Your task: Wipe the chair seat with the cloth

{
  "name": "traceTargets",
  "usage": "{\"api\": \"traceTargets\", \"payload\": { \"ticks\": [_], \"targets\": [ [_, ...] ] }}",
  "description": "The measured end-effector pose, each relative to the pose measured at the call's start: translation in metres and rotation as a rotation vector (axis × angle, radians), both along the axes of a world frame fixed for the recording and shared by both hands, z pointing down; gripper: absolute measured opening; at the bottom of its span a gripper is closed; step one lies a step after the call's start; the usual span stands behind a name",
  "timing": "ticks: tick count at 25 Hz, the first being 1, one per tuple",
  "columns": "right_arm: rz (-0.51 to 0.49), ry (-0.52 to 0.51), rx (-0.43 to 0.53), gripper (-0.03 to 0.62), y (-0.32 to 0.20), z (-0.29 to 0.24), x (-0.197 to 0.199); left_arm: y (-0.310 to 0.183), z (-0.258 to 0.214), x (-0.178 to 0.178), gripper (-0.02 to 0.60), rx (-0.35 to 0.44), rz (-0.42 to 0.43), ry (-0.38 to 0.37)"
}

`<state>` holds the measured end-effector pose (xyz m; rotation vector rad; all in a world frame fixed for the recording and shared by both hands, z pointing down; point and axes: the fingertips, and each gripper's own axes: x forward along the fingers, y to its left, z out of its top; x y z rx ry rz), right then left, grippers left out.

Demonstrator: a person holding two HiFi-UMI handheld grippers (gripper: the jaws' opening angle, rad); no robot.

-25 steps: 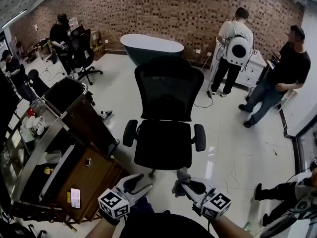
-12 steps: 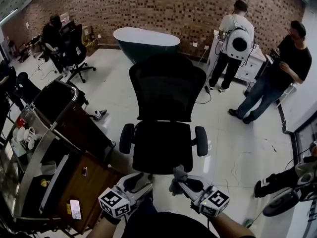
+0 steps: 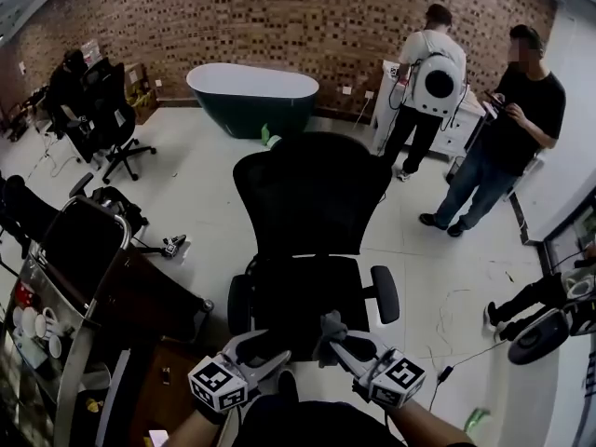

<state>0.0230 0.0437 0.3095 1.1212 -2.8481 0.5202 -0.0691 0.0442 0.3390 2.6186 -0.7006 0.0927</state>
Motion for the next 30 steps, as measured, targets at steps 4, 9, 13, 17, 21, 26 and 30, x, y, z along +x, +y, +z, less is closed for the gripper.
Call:
{"api": "traceTargets", "payload": {
  "ticks": [4, 9, 13, 17, 21, 26, 30],
  "targets": [
    [0.018, 0.004, 0.004, 0.04, -0.028, 0.002, -0.012, -0.026, 0.006, -0.007, 0.252, 0.0, 0.03, 0.004],
    [0.035, -0.001, -0.025, 0.04, -0.055, 0.009, -0.01, -0.047, 0.02, -0.008, 0.252, -0.028, 0.037, -0.001],
    [0.027, 0.021, -0.059, 0.04, -0.069, 0.027, -0.006, -0.056, 0.032, -0.005, 0.252, -0.052, 0.031, -0.011],
    [-0.022, 0.057, -0.112, 0.04, -0.088, 0.063, -0.011, -0.069, 0.052, -0.005, 0.252, -0.094, 0.003, -0.025],
    [-0.103, 0.107, -0.178, 0.04, -0.116, 0.122, -0.025, -0.082, 0.091, -0.008, 0.252, -0.158, -0.02, -0.059],
    [-0.238, 0.222, -0.23, 0.04, -0.159, 0.215, -0.051, -0.105, 0.146, -0.008, 0.252, -0.236, -0.06, -0.082],
    [-0.263, 0.28, -0.347, 0.04, -0.2, 0.306, -0.074, -0.126, 0.187, -0.008, 0.253, -0.28, -0.099, -0.079]
  ]
}}
